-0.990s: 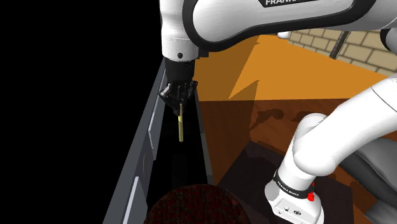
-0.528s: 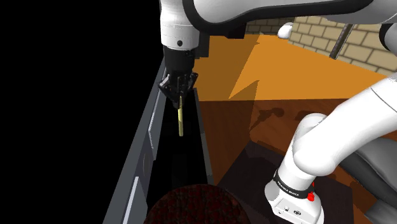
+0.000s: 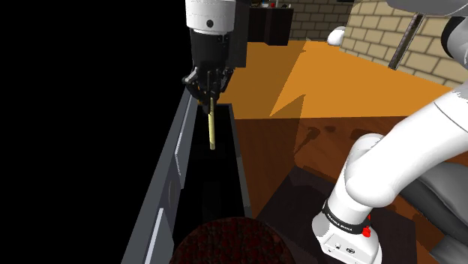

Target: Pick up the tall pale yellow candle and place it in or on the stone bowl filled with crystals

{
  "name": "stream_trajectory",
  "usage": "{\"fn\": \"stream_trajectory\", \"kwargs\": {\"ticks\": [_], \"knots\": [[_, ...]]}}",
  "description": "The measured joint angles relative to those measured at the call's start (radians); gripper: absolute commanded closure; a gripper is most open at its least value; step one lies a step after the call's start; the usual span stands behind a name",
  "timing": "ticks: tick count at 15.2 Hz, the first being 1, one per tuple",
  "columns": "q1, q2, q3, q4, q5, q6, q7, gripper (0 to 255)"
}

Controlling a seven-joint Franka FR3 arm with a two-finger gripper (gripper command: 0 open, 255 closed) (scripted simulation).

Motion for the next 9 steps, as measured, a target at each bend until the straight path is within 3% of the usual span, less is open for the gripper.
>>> {"fn": "stream_trajectory", "kwargs": {"ticks": [9], "knots": [[-0.01,0.04,-0.005,0.163,-0.016,-0.125,0.007,255]]}}
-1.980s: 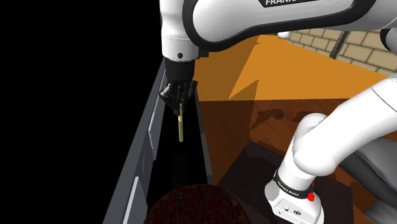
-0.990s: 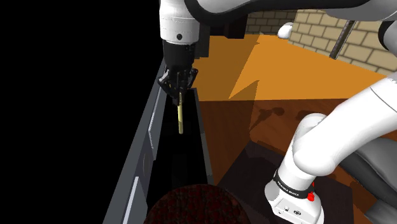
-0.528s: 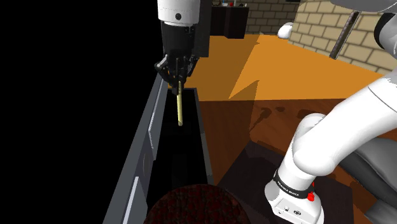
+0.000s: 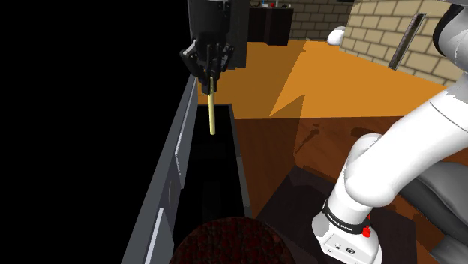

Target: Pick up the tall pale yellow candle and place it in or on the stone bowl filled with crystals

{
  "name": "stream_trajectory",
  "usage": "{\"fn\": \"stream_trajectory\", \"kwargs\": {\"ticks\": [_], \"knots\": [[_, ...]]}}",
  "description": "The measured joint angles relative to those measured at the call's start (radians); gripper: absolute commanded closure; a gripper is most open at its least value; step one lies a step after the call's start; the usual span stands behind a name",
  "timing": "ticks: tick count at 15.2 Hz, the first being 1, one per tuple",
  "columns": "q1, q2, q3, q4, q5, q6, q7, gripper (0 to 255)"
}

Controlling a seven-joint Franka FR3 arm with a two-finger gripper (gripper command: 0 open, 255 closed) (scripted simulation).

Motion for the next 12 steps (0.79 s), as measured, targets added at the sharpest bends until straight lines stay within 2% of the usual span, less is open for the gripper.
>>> {"fn": "stream_trajectory", "kwargs": {"ticks": [8,12], "knots": [[-0.008,0.056,0.007,0.161,-0.018,-0.109,0.015,255],[0.004,0.048,0.036,0.192,-0.007,-0.143,0.061,255]]}}
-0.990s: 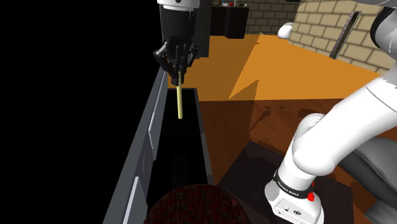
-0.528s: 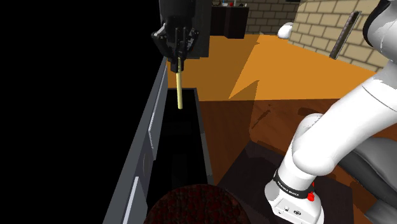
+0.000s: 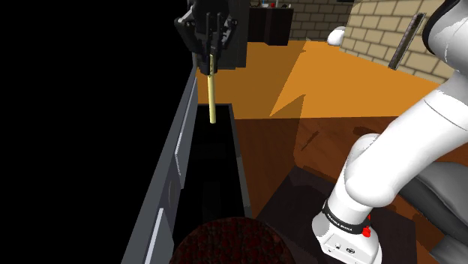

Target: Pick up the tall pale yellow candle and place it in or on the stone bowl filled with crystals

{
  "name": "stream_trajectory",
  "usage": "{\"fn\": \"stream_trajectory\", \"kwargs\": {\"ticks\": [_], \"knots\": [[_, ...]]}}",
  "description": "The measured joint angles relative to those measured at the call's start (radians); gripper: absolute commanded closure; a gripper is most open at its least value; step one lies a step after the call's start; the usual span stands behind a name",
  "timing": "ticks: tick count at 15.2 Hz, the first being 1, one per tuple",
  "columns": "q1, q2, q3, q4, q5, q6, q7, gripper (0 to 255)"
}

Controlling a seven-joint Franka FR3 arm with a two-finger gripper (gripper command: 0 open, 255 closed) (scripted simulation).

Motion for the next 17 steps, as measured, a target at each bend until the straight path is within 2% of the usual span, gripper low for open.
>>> {"fn": "stream_trajectory", "kwargs": {"ticks": [9,14,17], "knots": [[0.049,-0.032,0.134,0.076,0.052,-0.087,0.2,255],[0.066,-0.011,0.239,0.162,0.068,-0.138,0.337,255],[0.063,0.048,0.341,0.261,0.051,-0.176,0.442,255]]}}
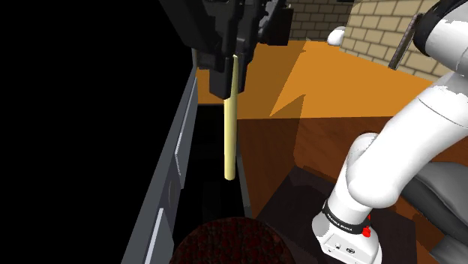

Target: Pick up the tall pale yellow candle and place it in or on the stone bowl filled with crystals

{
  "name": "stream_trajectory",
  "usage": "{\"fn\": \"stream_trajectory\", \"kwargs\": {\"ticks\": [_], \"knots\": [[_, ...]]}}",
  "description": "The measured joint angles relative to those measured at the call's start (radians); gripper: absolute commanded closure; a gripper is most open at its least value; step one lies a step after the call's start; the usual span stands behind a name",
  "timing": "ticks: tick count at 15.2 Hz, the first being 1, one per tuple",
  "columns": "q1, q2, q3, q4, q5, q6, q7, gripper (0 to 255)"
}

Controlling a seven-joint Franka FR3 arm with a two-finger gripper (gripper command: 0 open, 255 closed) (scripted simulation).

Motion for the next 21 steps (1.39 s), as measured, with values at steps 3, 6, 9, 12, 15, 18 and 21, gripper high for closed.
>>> {"fn": "stream_trajectory", "kwargs": {"ticks": [3,6,9,12,15,18,21], "knots": [[-0.003,0.065,0.122,0.088,-0.033,-0.03,0.115,255],[-0.004,0.114,0.217,0.127,-0.065,-0.032,0.202,255],[0.01,0.057,0.166,0.048,-0.022,0.011,0.174,255],[0.025,0.009,0.126,-0.027,0.011,0.052,0.149,255],[0.041,-0.035,0.092,-0.108,0.038,0.097,0.126,255],[0.056,-0.072,0.068,-0.182,0.059,0.14,0.107,255],[0.069,-0.103,0.052,-0.251,0.075,0.182,0.093,255]]}}
